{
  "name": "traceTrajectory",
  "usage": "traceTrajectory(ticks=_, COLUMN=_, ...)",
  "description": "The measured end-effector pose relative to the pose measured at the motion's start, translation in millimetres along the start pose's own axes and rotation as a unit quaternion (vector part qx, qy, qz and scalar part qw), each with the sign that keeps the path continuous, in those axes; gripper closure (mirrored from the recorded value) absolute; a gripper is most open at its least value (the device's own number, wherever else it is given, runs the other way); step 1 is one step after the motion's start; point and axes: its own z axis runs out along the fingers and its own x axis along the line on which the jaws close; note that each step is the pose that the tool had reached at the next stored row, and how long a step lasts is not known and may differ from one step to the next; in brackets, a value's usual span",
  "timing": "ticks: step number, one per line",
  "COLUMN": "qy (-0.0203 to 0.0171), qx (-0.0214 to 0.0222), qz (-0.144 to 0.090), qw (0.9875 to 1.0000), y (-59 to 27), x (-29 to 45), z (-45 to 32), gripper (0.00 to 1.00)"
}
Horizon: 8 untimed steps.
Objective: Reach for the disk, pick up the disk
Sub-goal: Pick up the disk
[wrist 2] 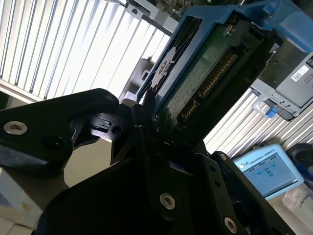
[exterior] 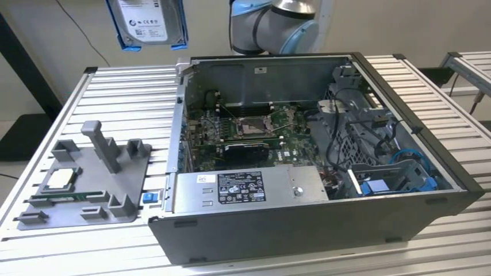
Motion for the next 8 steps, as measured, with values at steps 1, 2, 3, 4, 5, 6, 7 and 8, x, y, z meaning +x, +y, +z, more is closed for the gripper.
traceTrajectory(ticks=1, qy=0.0, qx=0.0, qz=0.0, qw=1.0, y=-3.1, x=-0.1, z=0.0, gripper=1.0)
traceTrajectory(ticks=2, qy=0.0, qx=0.0, qz=0.0, qw=1.0, y=-6.5, x=-0.2, z=0.0, gripper=1.0)
traceTrajectory(ticks=3, qy=0.0, qx=0.0, qz=0.0, qw=1.0, y=-10.4, x=-0.4, z=-0.1, gripper=1.0)
traceTrajectory(ticks=4, qy=0.0, qx=0.0, qz=0.0, qw=1.0, y=-14.7, x=-0.5, z=-0.1, gripper=1.0)
traceTrajectory(ticks=5, qy=0.0, qx=0.0, qz=0.0, qw=1.0, y=-18.9, x=-0.6, z=-0.1, gripper=1.0)
traceTrajectory(ticks=6, qy=0.0, qx=0.0, qz=0.0, qw=1.0, y=-23.5, x=-0.8, z=-0.1, gripper=1.0)
traceTrajectory(ticks=7, qy=0.0, qx=0.0, qz=0.0, qw=1.0, y=-27.9, x=-1.0, z=-0.2, gripper=1.0)
traceTrajectory(ticks=8, qy=0.0, qx=0.0, qz=0.0, qw=1.0, y=-32.5, x=-1.2, z=-0.2, gripper=1.0)
